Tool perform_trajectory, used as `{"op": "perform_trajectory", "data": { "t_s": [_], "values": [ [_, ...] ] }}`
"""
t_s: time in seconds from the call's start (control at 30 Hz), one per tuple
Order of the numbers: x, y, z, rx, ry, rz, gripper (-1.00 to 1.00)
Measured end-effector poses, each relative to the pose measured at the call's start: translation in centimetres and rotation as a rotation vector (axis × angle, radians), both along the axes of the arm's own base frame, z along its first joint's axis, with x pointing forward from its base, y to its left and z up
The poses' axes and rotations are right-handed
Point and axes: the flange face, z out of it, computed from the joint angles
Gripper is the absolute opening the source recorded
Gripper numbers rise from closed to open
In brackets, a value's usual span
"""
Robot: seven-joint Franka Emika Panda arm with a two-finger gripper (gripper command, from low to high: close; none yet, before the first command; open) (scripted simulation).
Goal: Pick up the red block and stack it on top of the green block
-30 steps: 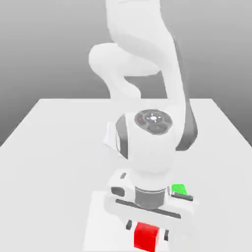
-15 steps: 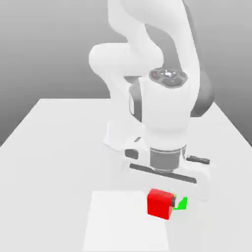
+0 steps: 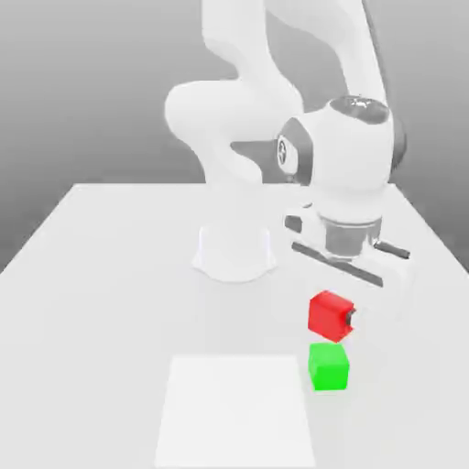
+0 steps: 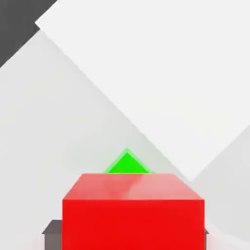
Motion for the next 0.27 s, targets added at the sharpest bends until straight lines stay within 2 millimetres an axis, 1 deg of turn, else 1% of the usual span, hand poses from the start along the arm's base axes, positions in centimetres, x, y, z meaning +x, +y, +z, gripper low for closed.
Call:
{"op": "perform_trajectory", "data": {
  "t_s": [0.2, 0.23, 0.27],
  "values": [
    [-0.4, 0.1, -3.5, 0.007, 0.005, 0.004, -1.0],
    [-0.5, 0.1, -3.9, 0.009, 0.006, 0.005, 1.0],
    [-0.5, 0.1, -3.9, 0.009, 0.006, 0.005, 1.0]
  ]
}}
